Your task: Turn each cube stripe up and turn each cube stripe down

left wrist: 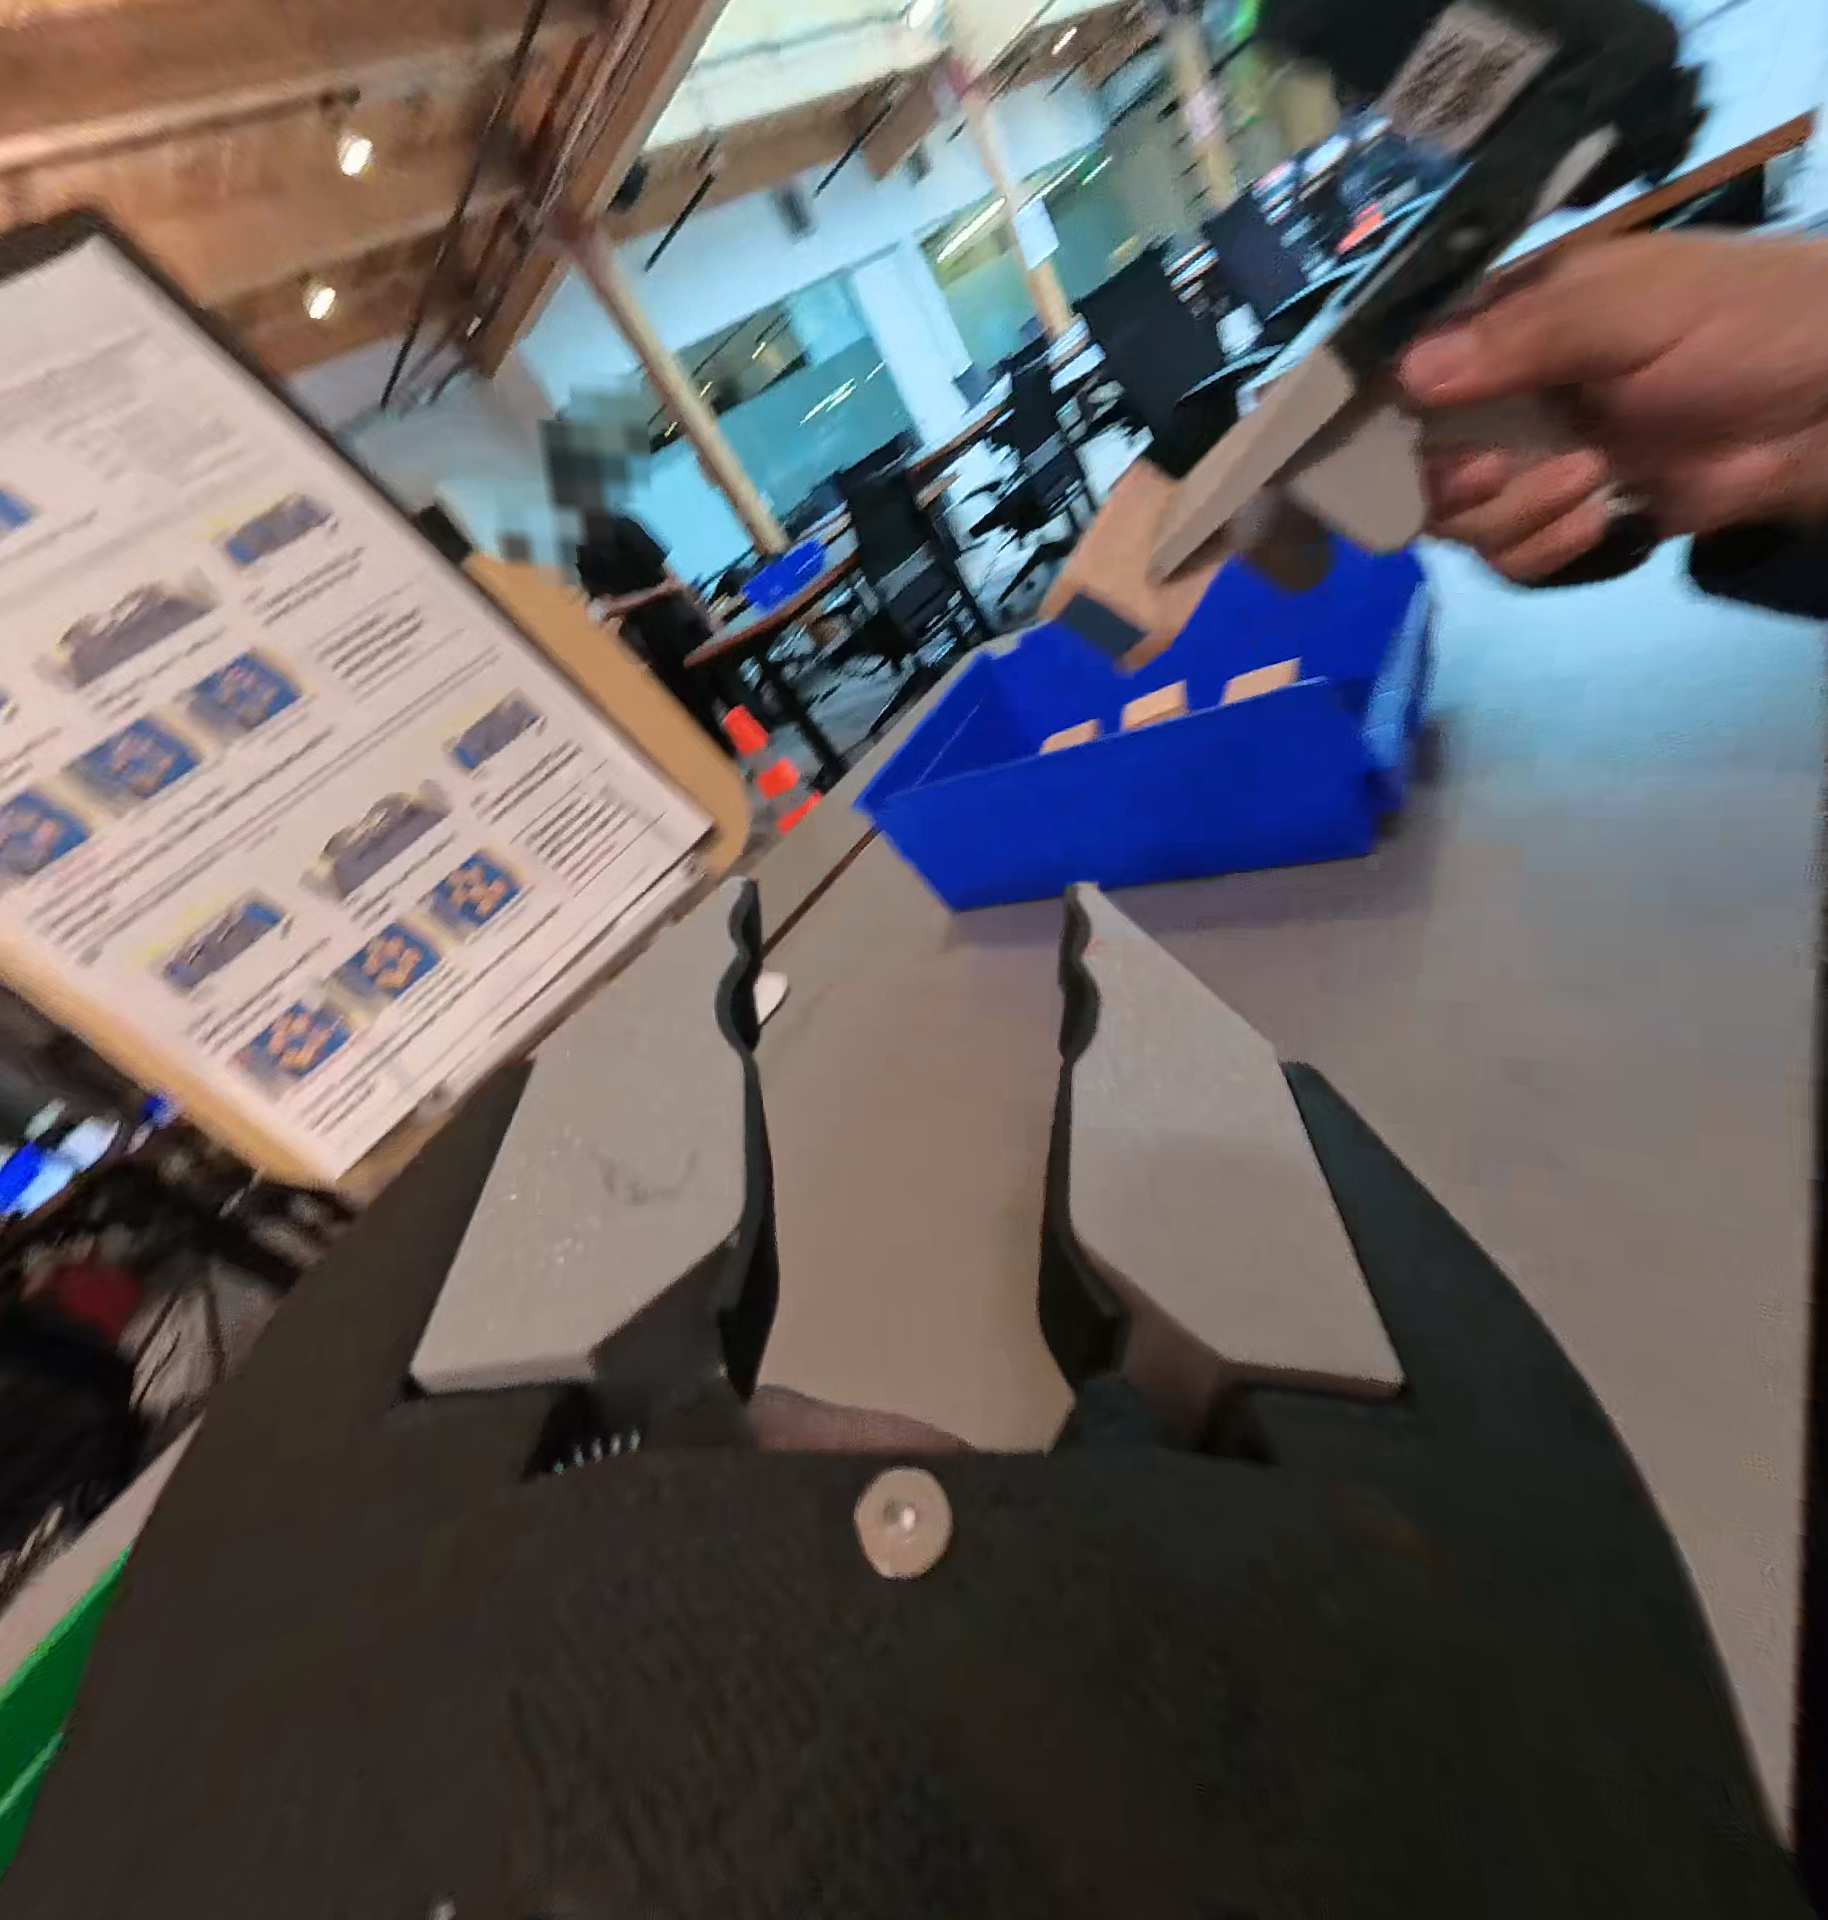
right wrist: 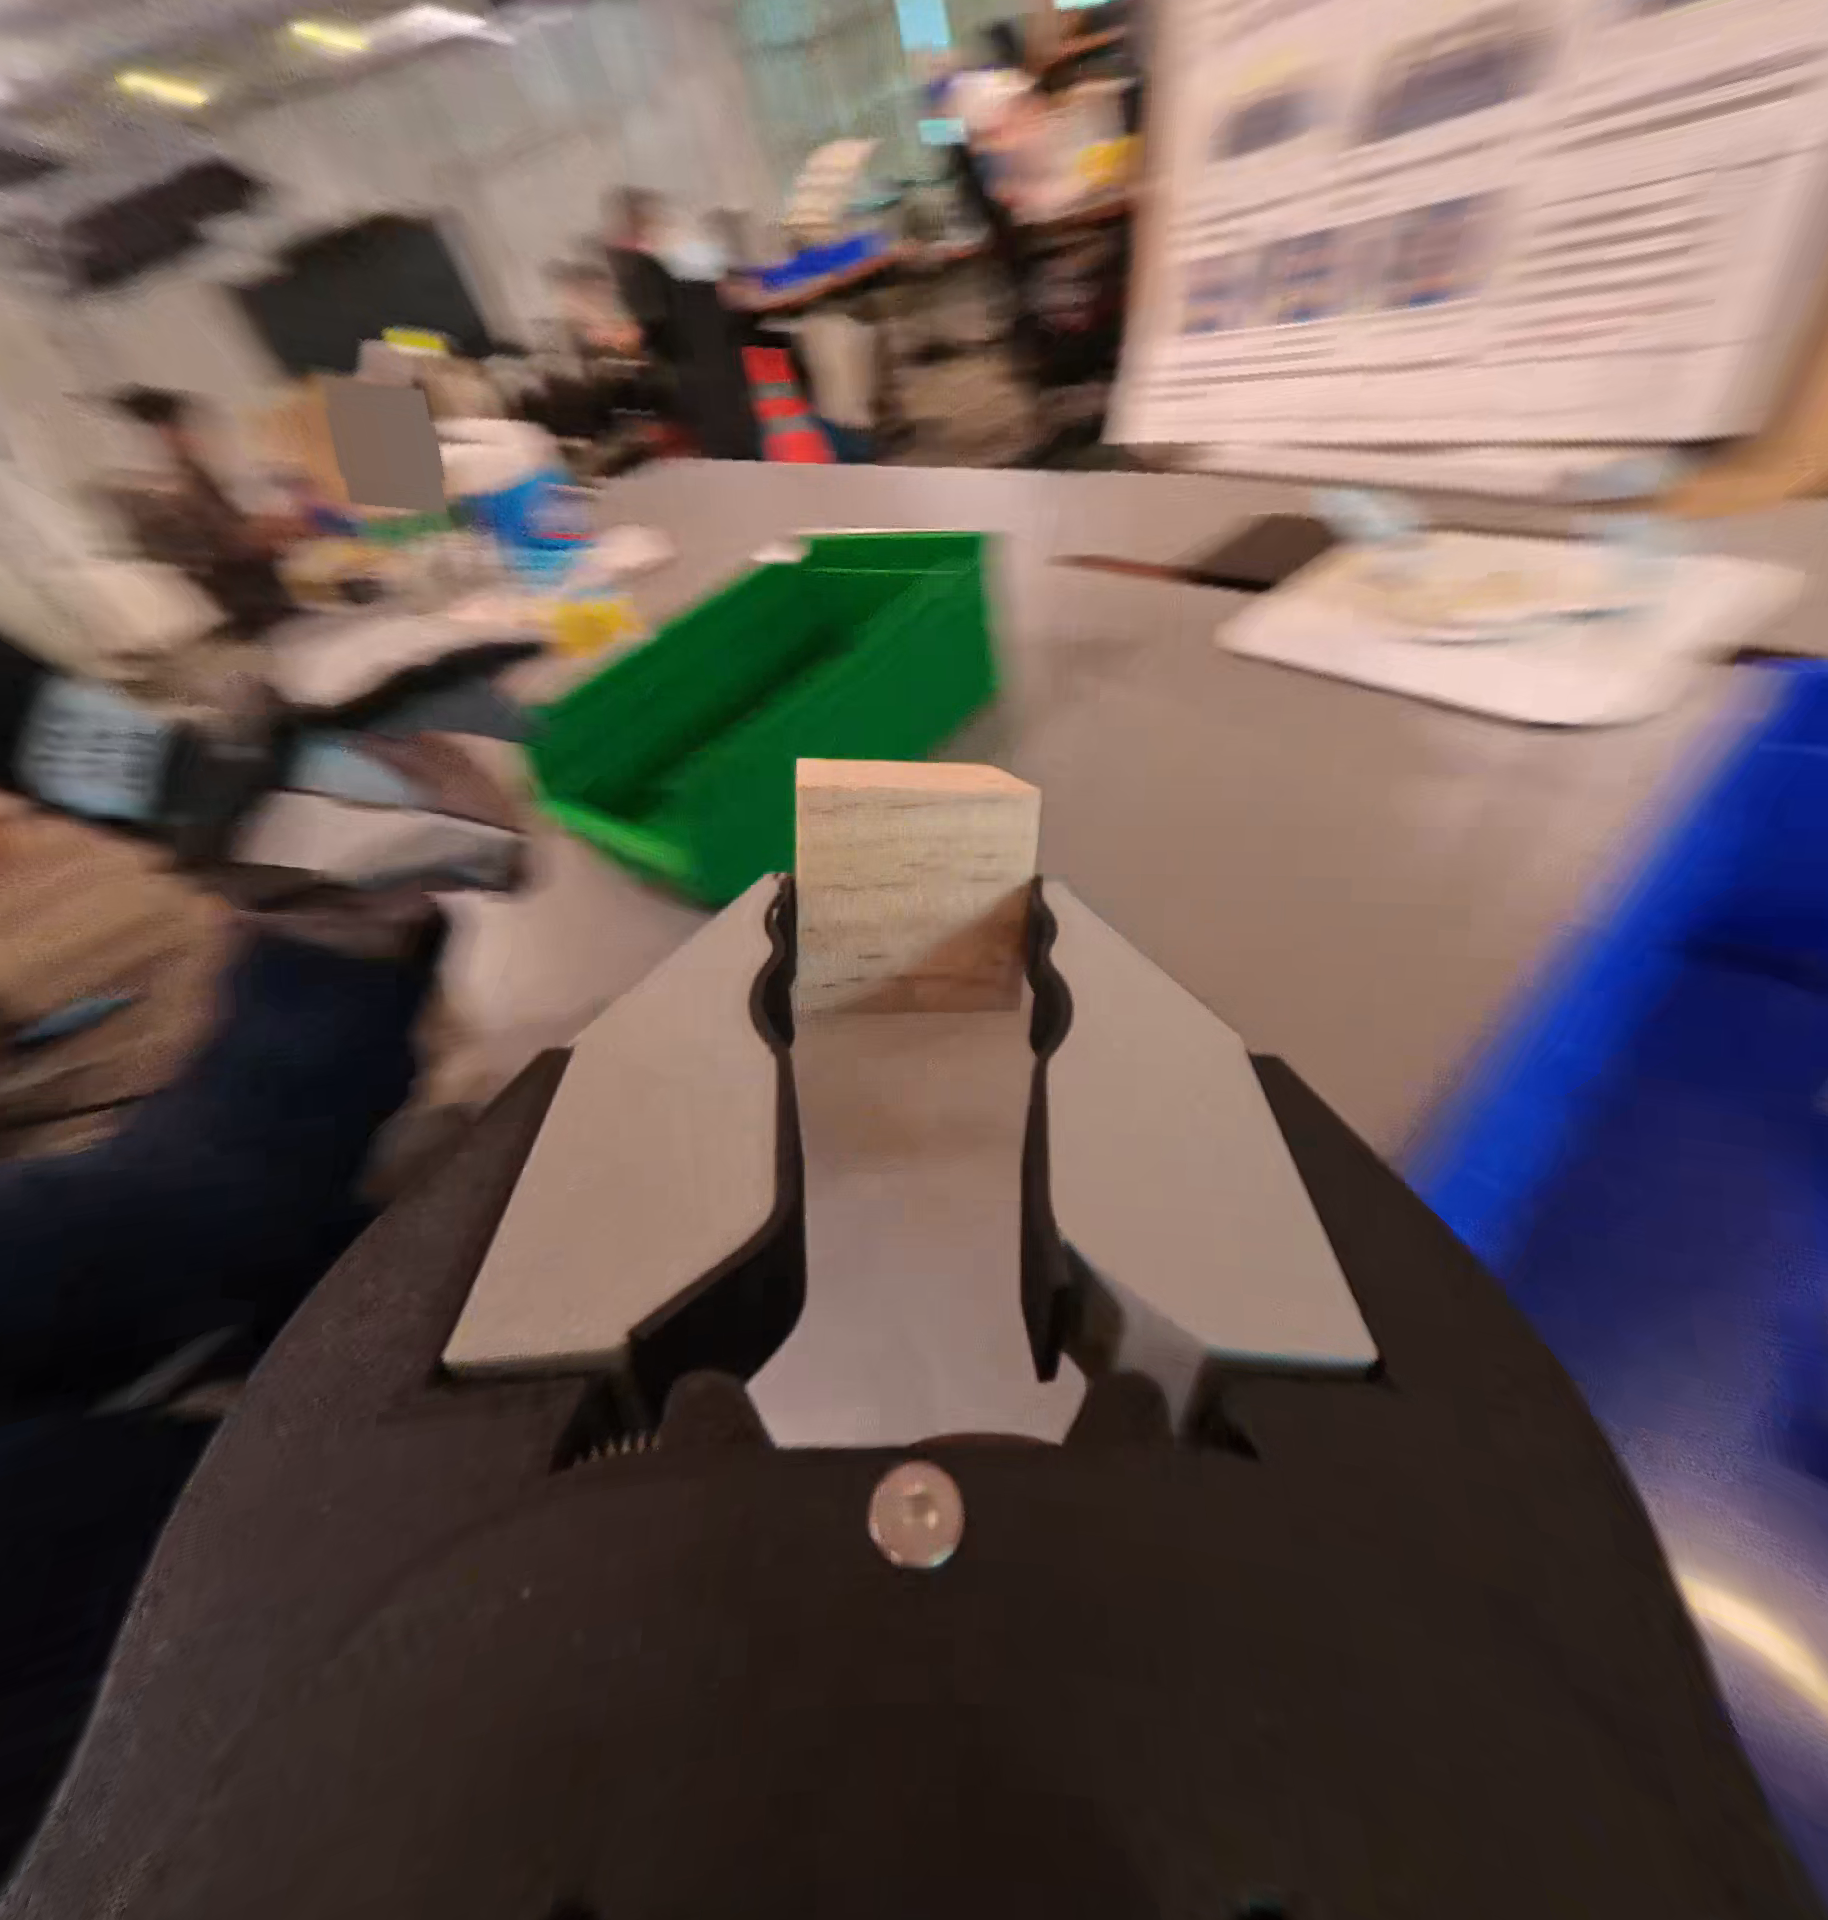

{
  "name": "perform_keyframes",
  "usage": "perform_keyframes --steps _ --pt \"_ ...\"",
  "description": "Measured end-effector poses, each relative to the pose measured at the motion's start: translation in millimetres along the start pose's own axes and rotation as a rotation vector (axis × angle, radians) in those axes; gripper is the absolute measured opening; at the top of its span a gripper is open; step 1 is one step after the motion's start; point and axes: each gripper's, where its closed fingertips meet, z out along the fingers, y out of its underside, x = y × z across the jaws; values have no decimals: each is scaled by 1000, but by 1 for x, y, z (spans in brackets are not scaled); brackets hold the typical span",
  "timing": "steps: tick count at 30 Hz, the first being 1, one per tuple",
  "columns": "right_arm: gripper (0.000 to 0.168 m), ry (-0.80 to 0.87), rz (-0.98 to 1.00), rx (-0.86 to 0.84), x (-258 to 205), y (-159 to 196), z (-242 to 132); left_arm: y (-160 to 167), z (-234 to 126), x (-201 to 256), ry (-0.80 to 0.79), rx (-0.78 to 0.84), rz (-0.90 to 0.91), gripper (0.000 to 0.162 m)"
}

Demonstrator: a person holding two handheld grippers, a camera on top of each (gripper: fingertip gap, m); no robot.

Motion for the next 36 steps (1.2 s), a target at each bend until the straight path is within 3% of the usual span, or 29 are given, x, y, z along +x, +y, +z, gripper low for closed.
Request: perform_keyframes --steps 5,10,13,17,22,27,31,36 --pt "42 630 -10 -215 149 41 -66 22 -8 -36 -113 -84 -164 46" --pt "42 779 17 -472 199 100 -71 35 -8 -45 -150 -134 -225 43" --pt "42 846 -40 -554 213 115 -66 45 -8 -46 -167 -175 -226 45" --pt "48 802 -32 -524 207 112 -54 52 -7 -45 -158 -200 -235 46" --pt "56 747 6 -365 183 77 -67 71 -13 -52 -210 -290 -209 53" --pt "72 398 13 -155 108 49 -53 108 -51 -51 -234 -372 -293 62" --pt "84 279 7 -207 71 75 -42 151 -95 -57 -322 -483 -337 69" --pt "85 439 -62 -303 89 111 -17 178 -77 -43 -303 -538 -393 69"
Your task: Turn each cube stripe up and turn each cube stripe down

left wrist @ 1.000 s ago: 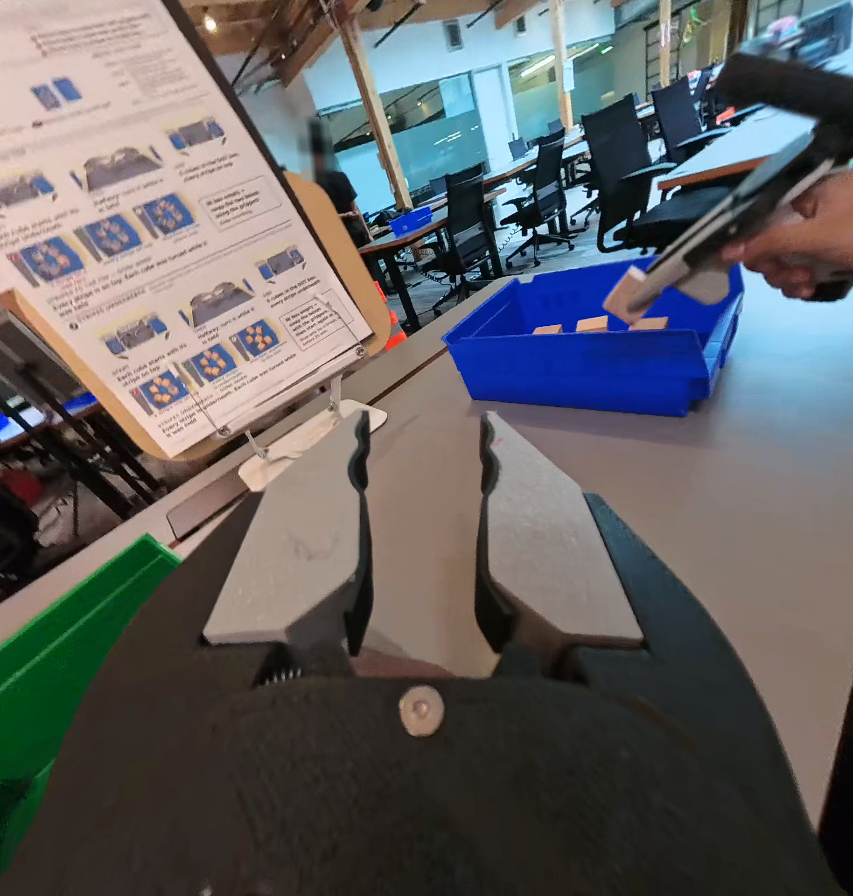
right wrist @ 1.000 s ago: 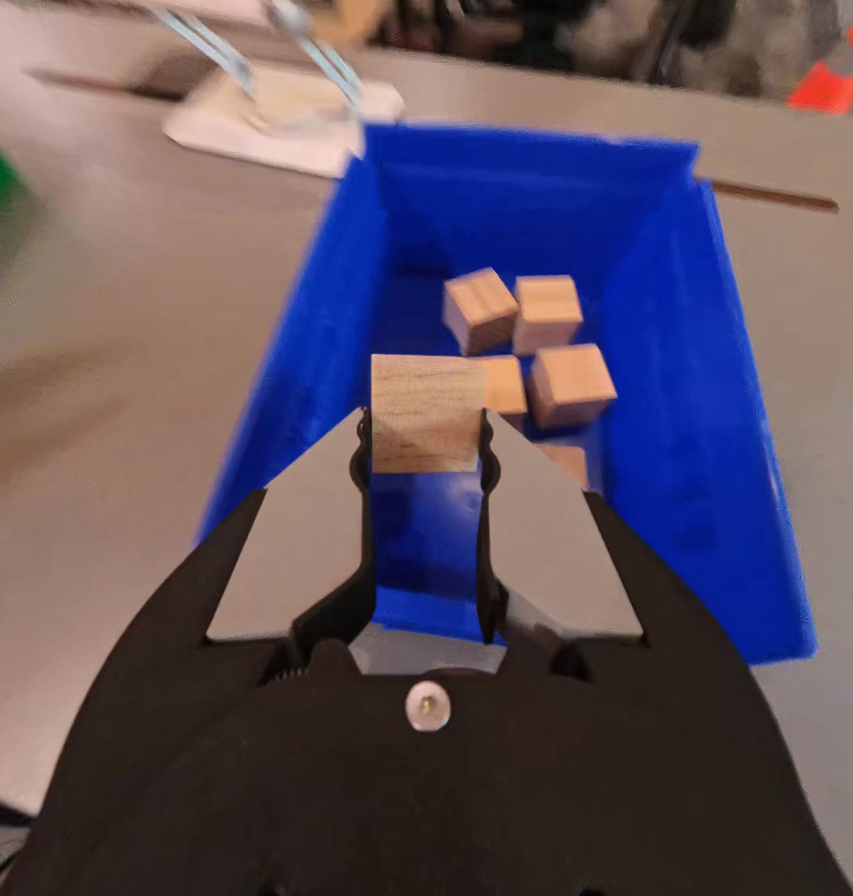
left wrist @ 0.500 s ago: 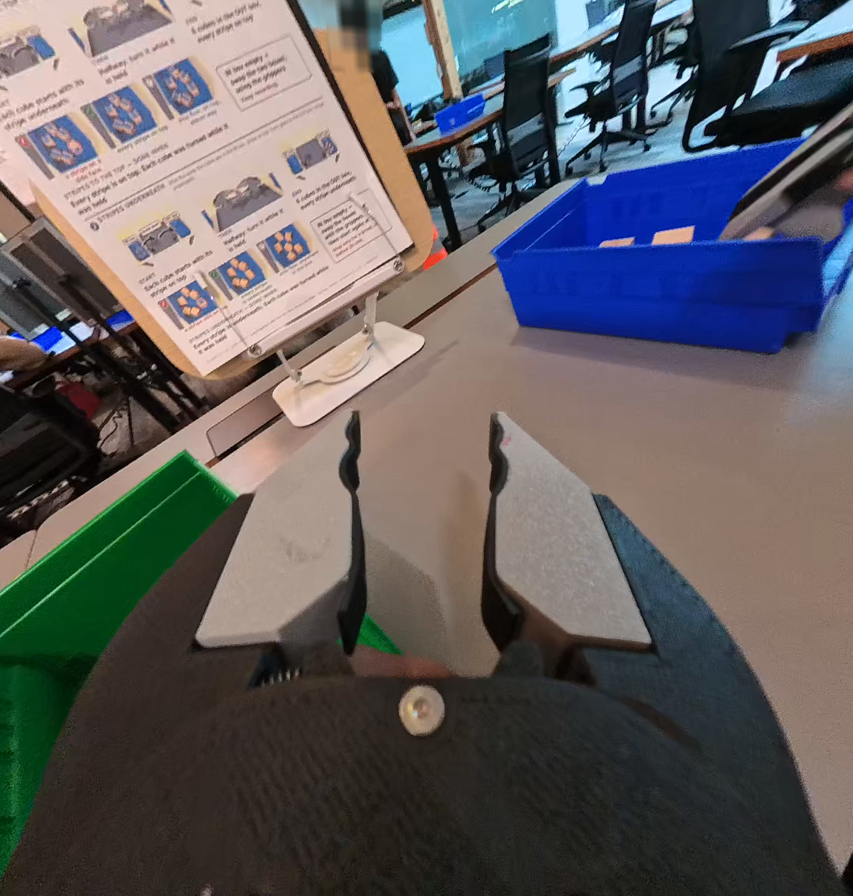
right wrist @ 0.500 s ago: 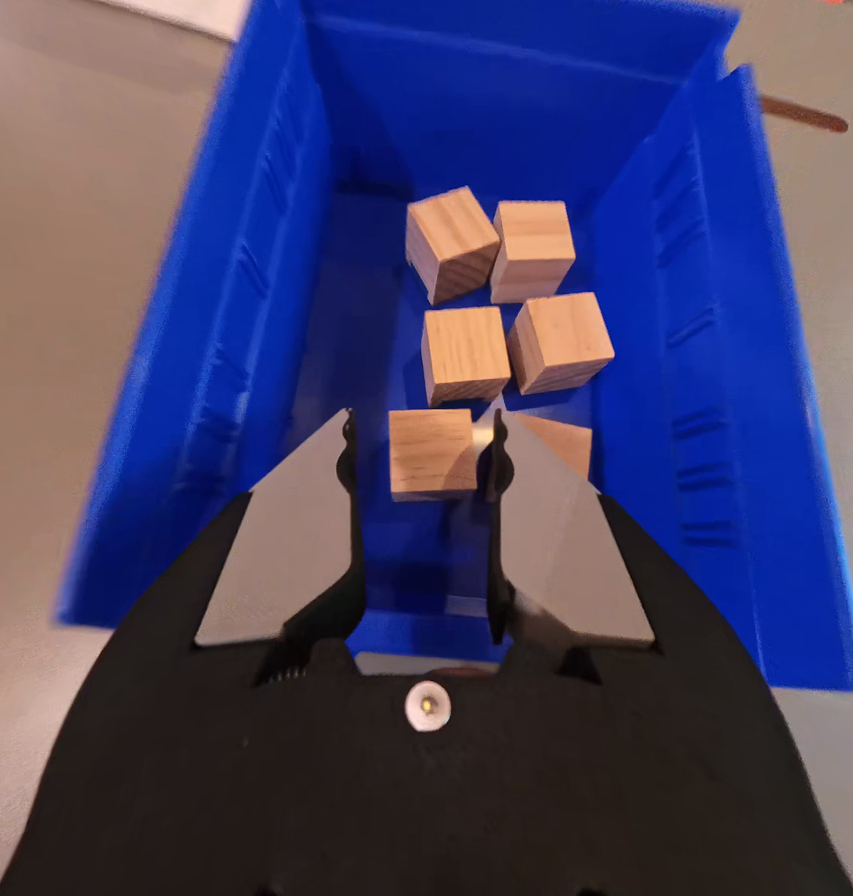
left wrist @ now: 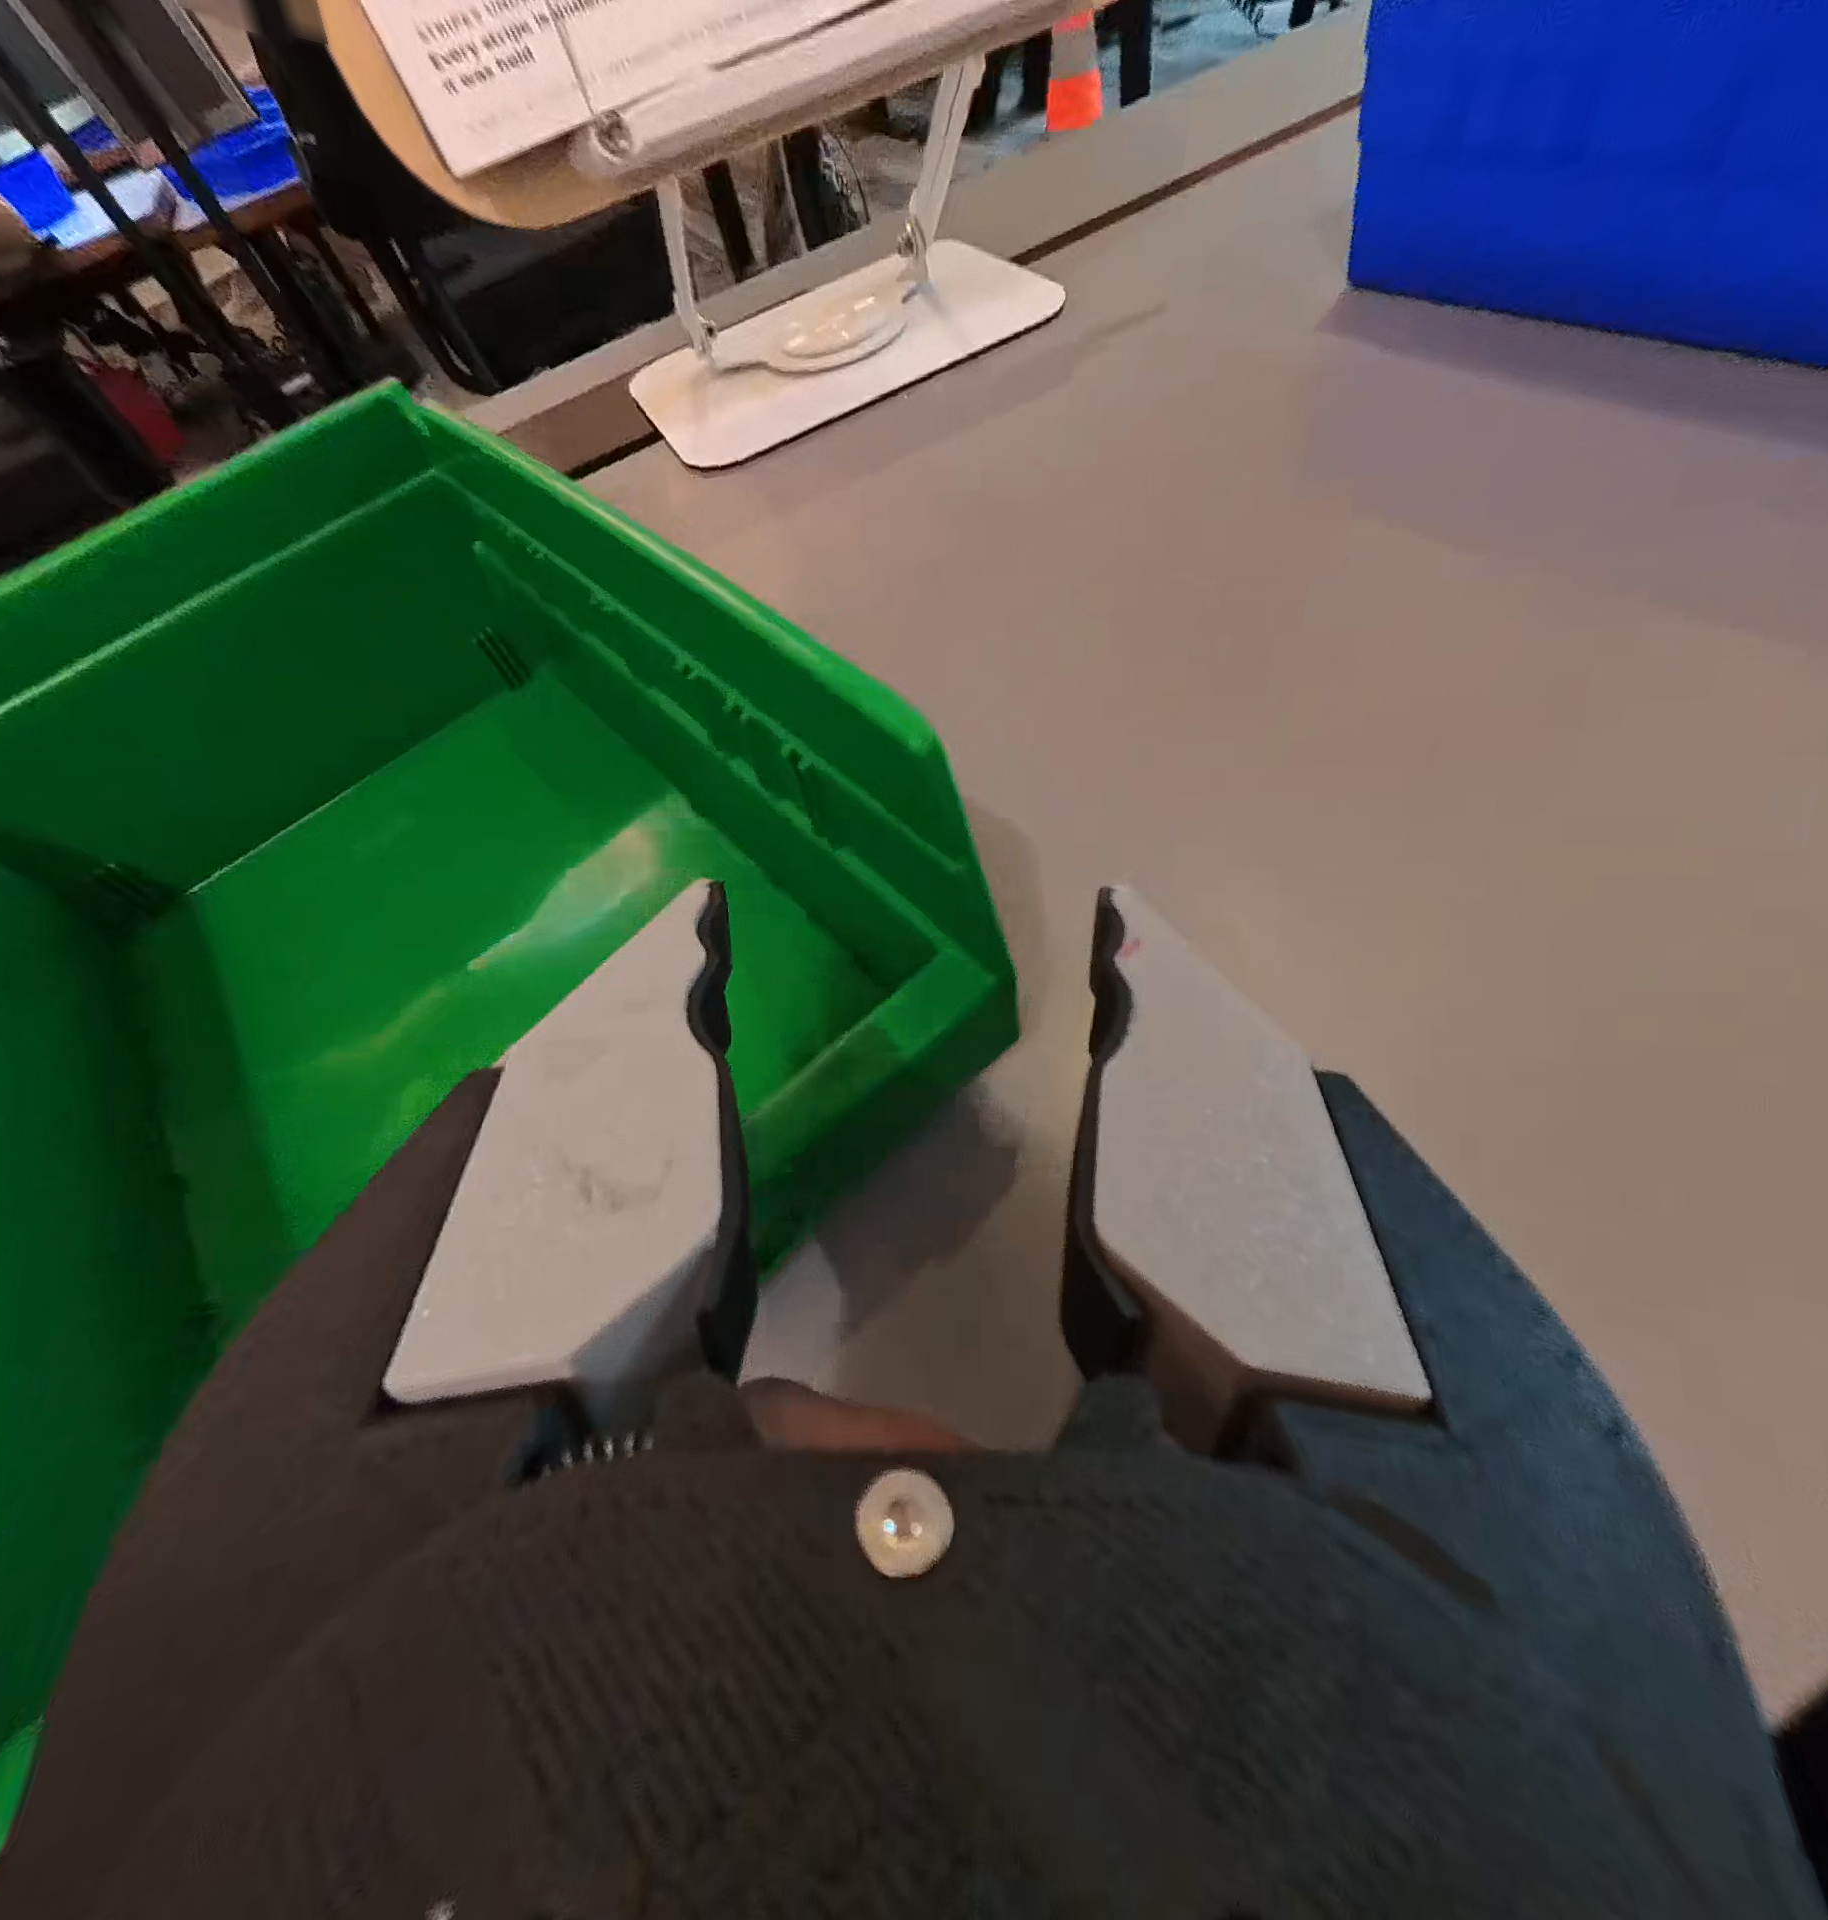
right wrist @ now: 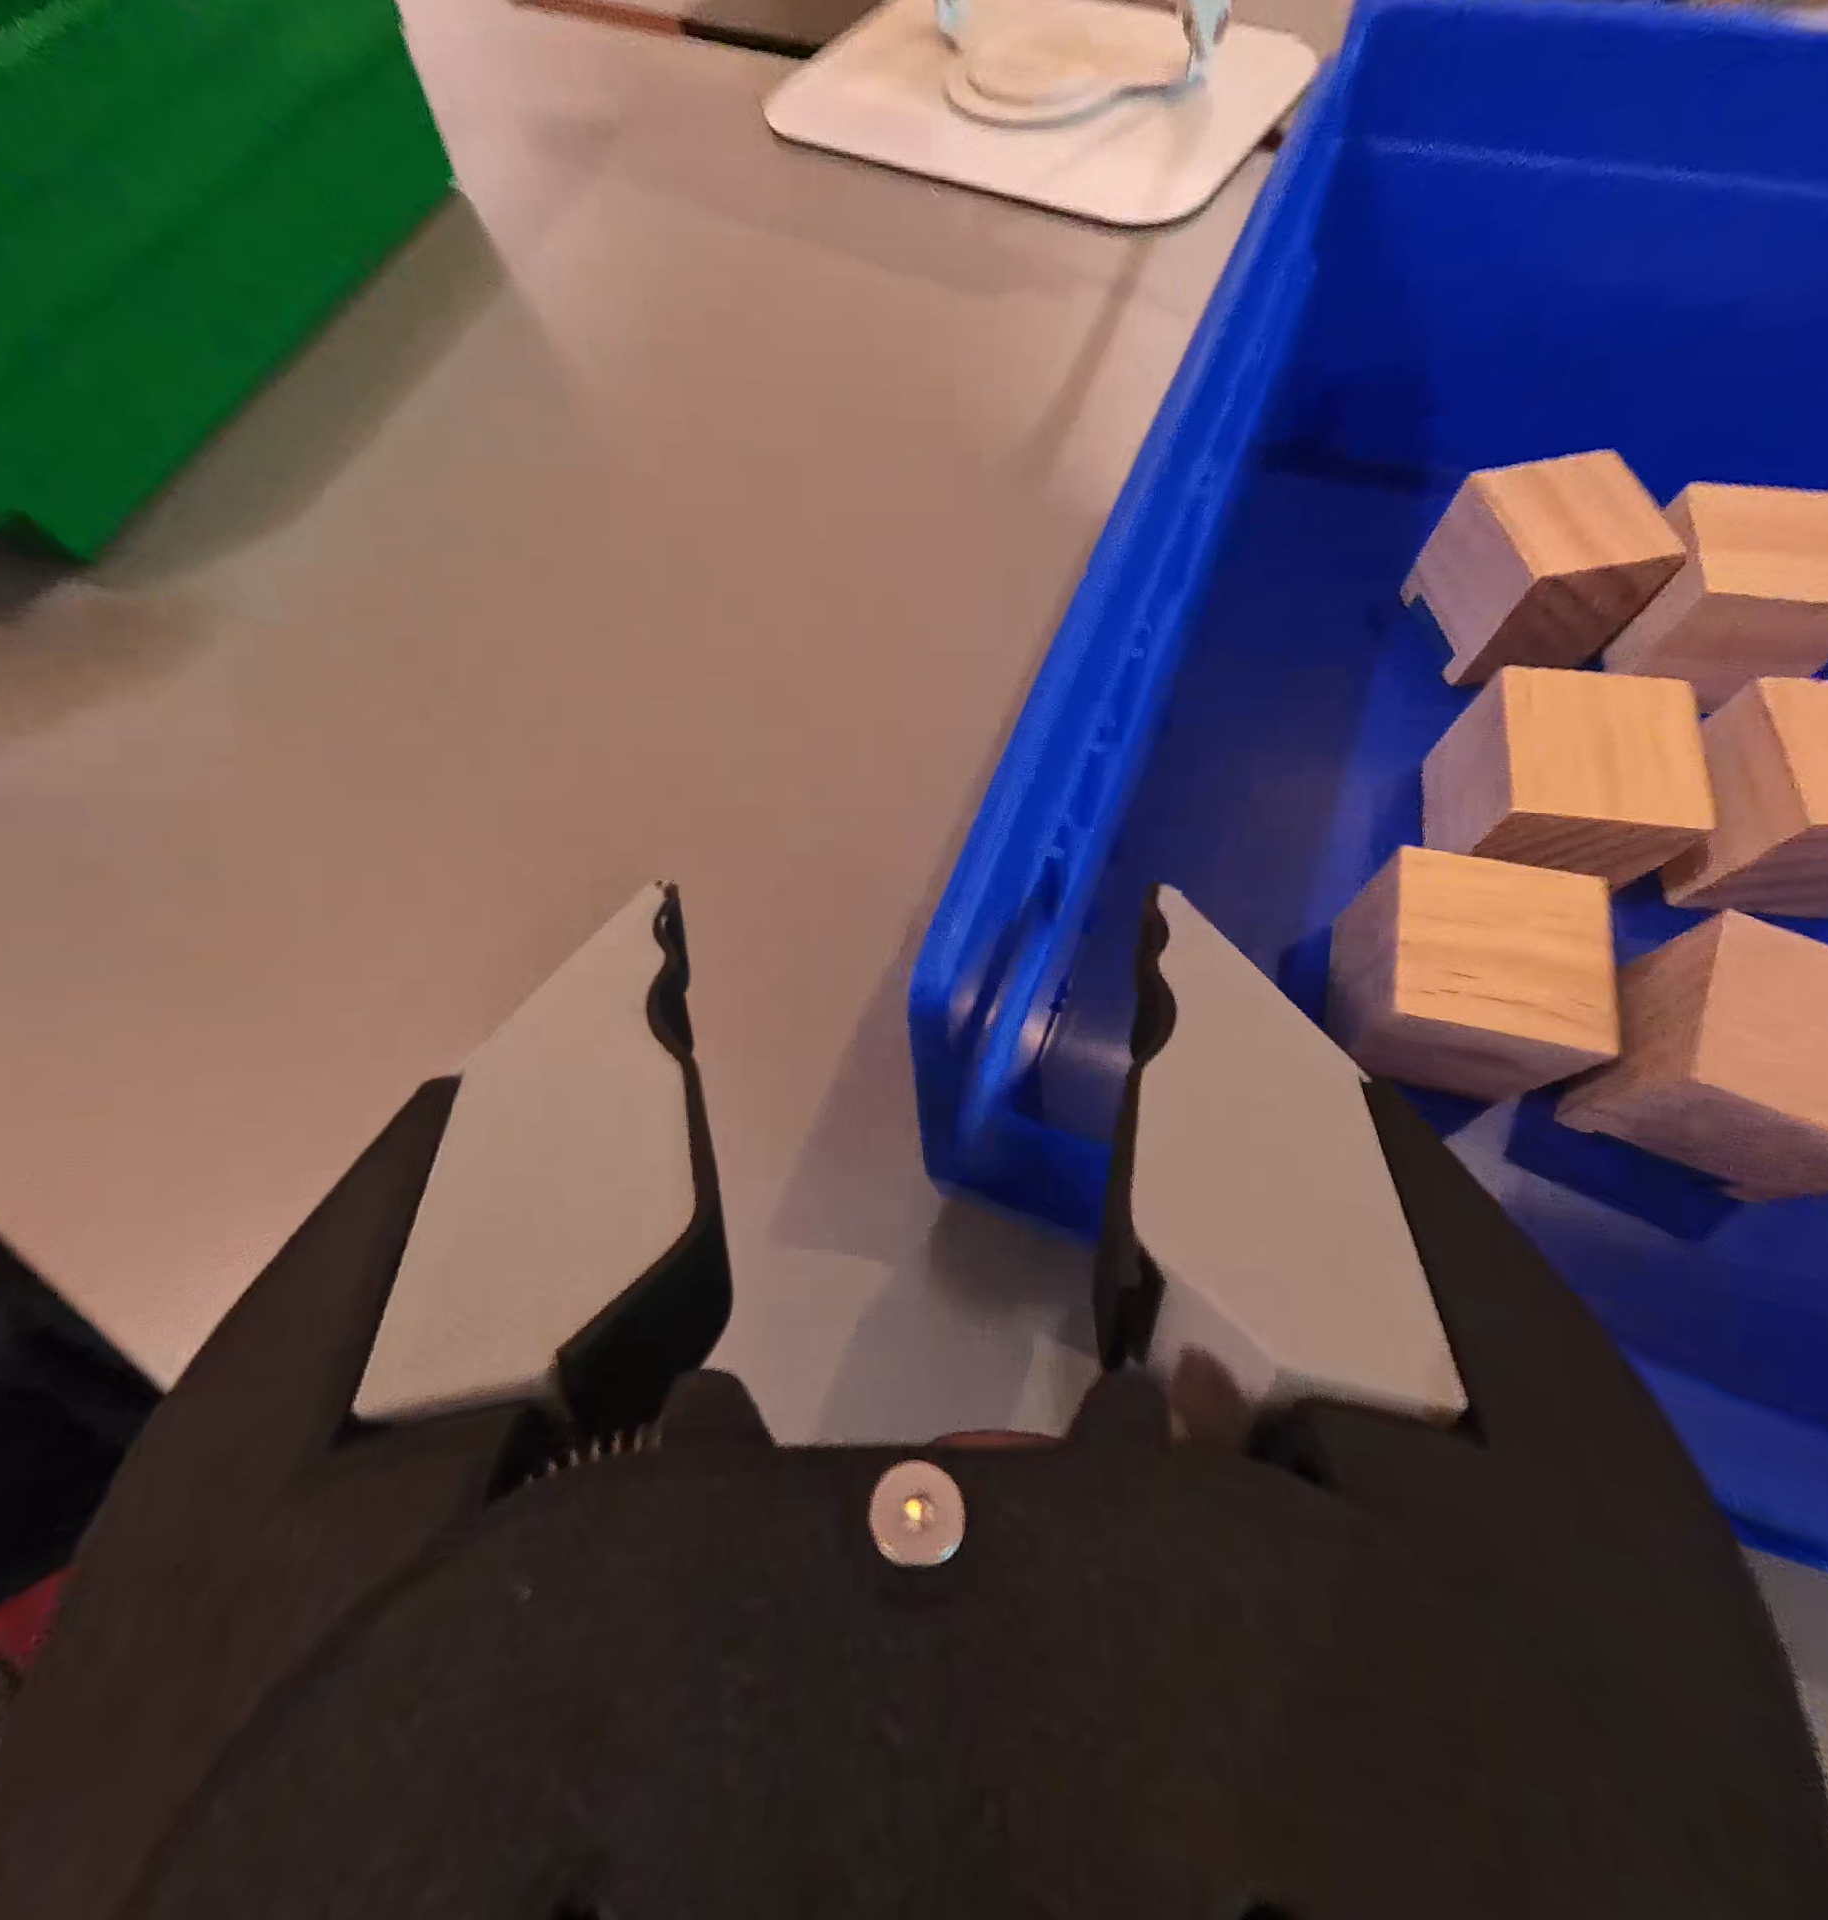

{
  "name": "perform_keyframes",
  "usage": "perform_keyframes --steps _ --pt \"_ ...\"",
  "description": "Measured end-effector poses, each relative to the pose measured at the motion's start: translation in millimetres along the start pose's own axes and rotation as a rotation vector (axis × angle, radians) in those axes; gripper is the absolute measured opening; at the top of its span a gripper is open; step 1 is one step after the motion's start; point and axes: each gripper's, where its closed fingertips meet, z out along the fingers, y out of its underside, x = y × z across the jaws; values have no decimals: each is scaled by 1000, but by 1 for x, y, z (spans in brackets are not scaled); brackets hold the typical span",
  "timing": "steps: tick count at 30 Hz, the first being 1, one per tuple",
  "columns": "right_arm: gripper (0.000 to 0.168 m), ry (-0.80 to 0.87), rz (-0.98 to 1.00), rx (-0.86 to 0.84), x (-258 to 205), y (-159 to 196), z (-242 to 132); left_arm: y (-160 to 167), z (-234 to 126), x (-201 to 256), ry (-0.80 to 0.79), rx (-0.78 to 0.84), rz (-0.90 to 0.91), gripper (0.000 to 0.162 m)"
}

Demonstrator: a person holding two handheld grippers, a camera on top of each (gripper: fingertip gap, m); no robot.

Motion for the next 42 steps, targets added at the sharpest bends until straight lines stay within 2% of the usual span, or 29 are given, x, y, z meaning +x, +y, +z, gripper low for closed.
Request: perform_keyframes --steps 3,4,5,6,7,8,9,12,15,19,23,29,36,39,42 --pt "78 161 -103 -14 14 1 8 -4 23 1 -57 -16 6 63" --pt "75 222 -131 -40 21 4 10 -6 28 -1 -85 -20 17 58" --pt "72 269 -165 -57 25 6 11 -8 31 -5 -111 -22 31 41" --pt "58 316 -202 -71 30 7 10 -10 33 -8 -123 -22 47 31" --pt "27 360 -241 -78 33 7 8 -10 35 -10 -126 -26 48 30" --pt "13 354 -262 -74 29 5 7 -10 35 -14 -143 -29 51 26" --pt "11 361 -241 -82 29 6 7 -10 33 -22 -188 -32 72 20" --pt "7 344 -190 -48 27 5 5 -3 18 -53 -308 -33 129 3" --pt "7 323 -188 -13 11 5 6 1 -2 -64 -167 15 -22 1" --pt "12 260 -188 -20 -36 -2 20 -10 -27 -76 -175 95 -25 1" --pt "14 233 -205 -26 -96 -17 50 -36 -51 -83 -268 106 48 1" --pt "18 87 -207 13 -199 -45 99 -54 -83 -101 -263 233 -20 1" --pt "31 -104 -157 65 -321 -87 153 -80 -163 -136 -422 340 -3 1" --pt "26 -229 -171 160 -359 -113 134 -86 -187 -140 -502 360 48 1" --pt "24 -241 -215 253 -343 -134 97 -89 -203 -144 -535 392 54 2"
